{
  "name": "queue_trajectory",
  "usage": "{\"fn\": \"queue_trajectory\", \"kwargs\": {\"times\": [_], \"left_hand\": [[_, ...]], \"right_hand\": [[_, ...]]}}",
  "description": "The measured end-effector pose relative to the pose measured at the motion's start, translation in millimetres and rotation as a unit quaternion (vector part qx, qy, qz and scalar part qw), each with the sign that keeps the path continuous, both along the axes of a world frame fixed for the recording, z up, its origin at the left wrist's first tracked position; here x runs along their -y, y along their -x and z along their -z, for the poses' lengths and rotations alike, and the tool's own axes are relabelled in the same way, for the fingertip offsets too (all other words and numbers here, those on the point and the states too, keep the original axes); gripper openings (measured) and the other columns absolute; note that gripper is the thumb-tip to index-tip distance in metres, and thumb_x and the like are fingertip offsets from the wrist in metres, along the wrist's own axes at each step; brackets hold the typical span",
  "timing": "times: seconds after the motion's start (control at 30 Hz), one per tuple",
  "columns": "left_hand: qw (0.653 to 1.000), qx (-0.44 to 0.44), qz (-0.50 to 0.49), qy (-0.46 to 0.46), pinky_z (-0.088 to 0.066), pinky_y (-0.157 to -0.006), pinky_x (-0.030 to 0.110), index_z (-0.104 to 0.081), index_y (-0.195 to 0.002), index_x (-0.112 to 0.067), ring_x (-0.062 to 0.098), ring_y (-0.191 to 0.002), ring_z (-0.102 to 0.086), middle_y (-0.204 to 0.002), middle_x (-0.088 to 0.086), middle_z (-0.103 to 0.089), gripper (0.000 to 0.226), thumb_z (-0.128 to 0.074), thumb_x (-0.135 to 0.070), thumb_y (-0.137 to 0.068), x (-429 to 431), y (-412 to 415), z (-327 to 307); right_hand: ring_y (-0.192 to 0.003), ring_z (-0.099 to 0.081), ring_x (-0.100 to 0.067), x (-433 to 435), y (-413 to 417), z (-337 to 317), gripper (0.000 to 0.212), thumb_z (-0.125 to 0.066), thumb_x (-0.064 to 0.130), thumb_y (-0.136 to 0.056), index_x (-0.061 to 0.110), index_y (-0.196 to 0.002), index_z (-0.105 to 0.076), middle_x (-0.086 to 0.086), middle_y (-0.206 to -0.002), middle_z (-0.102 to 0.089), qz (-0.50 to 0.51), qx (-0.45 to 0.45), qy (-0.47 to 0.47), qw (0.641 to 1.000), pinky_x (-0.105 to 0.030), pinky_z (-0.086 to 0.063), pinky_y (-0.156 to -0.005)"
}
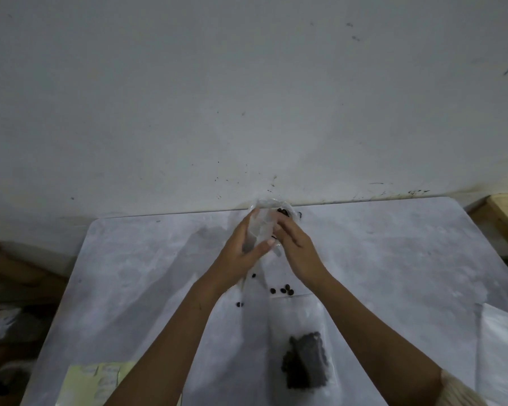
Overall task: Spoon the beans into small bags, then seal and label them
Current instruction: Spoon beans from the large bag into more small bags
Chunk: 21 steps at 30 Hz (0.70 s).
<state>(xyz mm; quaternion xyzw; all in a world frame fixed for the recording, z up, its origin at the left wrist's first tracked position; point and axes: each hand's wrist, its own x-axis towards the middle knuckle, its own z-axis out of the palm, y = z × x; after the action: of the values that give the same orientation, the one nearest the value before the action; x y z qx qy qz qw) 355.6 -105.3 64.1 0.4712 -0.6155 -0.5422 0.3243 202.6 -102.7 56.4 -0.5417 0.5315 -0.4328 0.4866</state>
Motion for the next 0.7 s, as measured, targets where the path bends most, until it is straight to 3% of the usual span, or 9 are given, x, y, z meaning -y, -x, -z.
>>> {"fn": "queue_trajectory", "kwargs": {"times": [0.07, 0.13, 0.2, 0.23, 0.3, 0.33, 0.47, 0.57, 0.7], "left_hand": [[0.999, -0.033, -0.001, -0.009, -0.028, -0.091, -0.003, -0.018, -0.147, -0.036, -0.029, -0.12, -0.024, -0.139, -0.037, -0.023, 0.064, -0.044, -0.048, -0.089, -4.5, 2.7, -9.0], [0.999, -0.036, -0.023, 0.0, -0.023, -0.089, -0.007, -0.019, -0.146, -0.036, -0.024, -0.123, -0.021, -0.14, -0.036, -0.02, 0.056, -0.035, -0.044, -0.093, -8.2, 3.5, -15.4], [0.996, -0.039, -0.071, 0.039, -0.026, -0.092, -0.005, -0.027, -0.145, -0.032, -0.01, -0.129, -0.029, -0.141, -0.025, -0.03, 0.048, -0.036, -0.035, -0.098, -10.3, 2.3, -19.0], [0.991, -0.052, -0.106, 0.056, -0.032, -0.091, -0.002, -0.034, -0.142, -0.028, -0.006, -0.124, -0.041, -0.135, -0.02, -0.044, 0.044, -0.04, -0.028, -0.098, -11.2, 1.2, -20.5], [0.976, -0.089, -0.188, 0.07, -0.044, -0.081, 0.005, -0.047, -0.132, -0.025, -0.007, -0.089, -0.06, -0.1, -0.015, -0.064, 0.038, -0.051, -0.018, -0.095, -13.3, -0.3, -23.2], [0.967, -0.098, -0.221, 0.08, -0.047, -0.078, 0.008, -0.052, -0.127, -0.025, -0.006, -0.079, -0.061, -0.09, -0.014, -0.065, 0.036, -0.056, -0.015, -0.093, -14.3, -0.7, -23.4], [0.952, -0.109, -0.269, 0.097, -0.05, -0.081, 0.011, -0.061, -0.114, -0.02, -0.003, -0.089, -0.066, -0.094, -0.013, -0.068, 0.031, -0.066, -0.009, -0.086, -19.0, -2.1, -19.1], [0.955, -0.097, -0.26, 0.107, -0.049, -0.076, 0.008, -0.064, -0.11, -0.015, -0.006, -0.084, -0.066, -0.089, -0.013, -0.068, 0.029, -0.067, -0.005, -0.083, -22.8, -3.4, -14.9], [0.962, -0.122, -0.232, 0.078, -0.054, -0.074, 0.017, -0.066, -0.105, -0.016, 0.009, -0.08, -0.07, -0.085, -0.004, -0.072, 0.026, -0.065, -0.002, -0.084, -25.2, -6.9, -8.9]], "right_hand": [[-0.127, -0.045, -0.002, -1.4, -5.5, 0.4, 0.039, -0.041, 0.028, -0.099, 0.03, -0.138, -0.041, 0.008, -0.138, -0.047, -0.011, 0.056, -0.029, 0.998, -0.024, -0.039, -0.105], [-0.127, -0.046, -0.008, -3.6, -8.5, 0.0, 0.042, -0.045, 0.028, -0.097, 0.031, -0.139, -0.039, 0.004, -0.138, -0.048, 0.011, 0.06, -0.021, 0.998, -0.03, -0.04, -0.105], [-0.111, -0.055, -0.009, -6.0, -8.8, -4.7, 0.038, -0.053, 0.025, -0.094, 0.029, -0.131, -0.046, 0.001, -0.121, -0.057, 0.068, 0.041, 0.011, 0.997, -0.024, -0.047, -0.095], [-0.102, -0.058, -0.009, -7.0, -8.0, -7.5, 0.034, -0.057, 0.022, -0.092, 0.027, -0.125, -0.05, 0.0, -0.112, -0.06, 0.099, 0.034, 0.028, 0.994, -0.021, -0.049, -0.089], [-0.092, -0.061, -0.013, -9.0, -6.2, -11.6, 0.026, -0.063, 0.019, -0.088, 0.024, -0.113, -0.057, -0.001, -0.102, -0.063, 0.136, 0.04, 0.056, 0.988, -0.022, -0.052, -0.08], [-0.09, -0.062, -0.015, -10.2, -5.9, -12.6, 0.023, -0.065, 0.018, -0.087, 0.023, -0.108, -0.06, -0.001, -0.1, -0.064, 0.143, 0.045, 0.059, 0.987, -0.024, -0.053, -0.079], [-0.082, -0.064, -0.013, -16.1, -9.7, -14.6, 0.015, -0.068, 0.011, -0.083, 0.02, -0.093, -0.062, 0.003, -0.087, -0.065, 0.15, 0.055, 0.048, 0.986, -0.026, -0.054, -0.074], [-0.078, -0.06, -0.01, -21.6, -11.3, -12.0, 0.016, -0.067, 0.007, -0.083, 0.021, -0.085, -0.061, 0.011, -0.08, -0.061, 0.147, 0.019, 0.055, 0.987, -0.022, -0.049, -0.071], [-0.07, -0.055, -0.002, -29.7, -7.1, -9.4, 0.014, -0.066, 0.004, -0.083, 0.017, -0.083, -0.058, 0.014, -0.073, -0.057, 0.147, 0.002, 0.047, 0.988, -0.016, -0.044, -0.068]]}}
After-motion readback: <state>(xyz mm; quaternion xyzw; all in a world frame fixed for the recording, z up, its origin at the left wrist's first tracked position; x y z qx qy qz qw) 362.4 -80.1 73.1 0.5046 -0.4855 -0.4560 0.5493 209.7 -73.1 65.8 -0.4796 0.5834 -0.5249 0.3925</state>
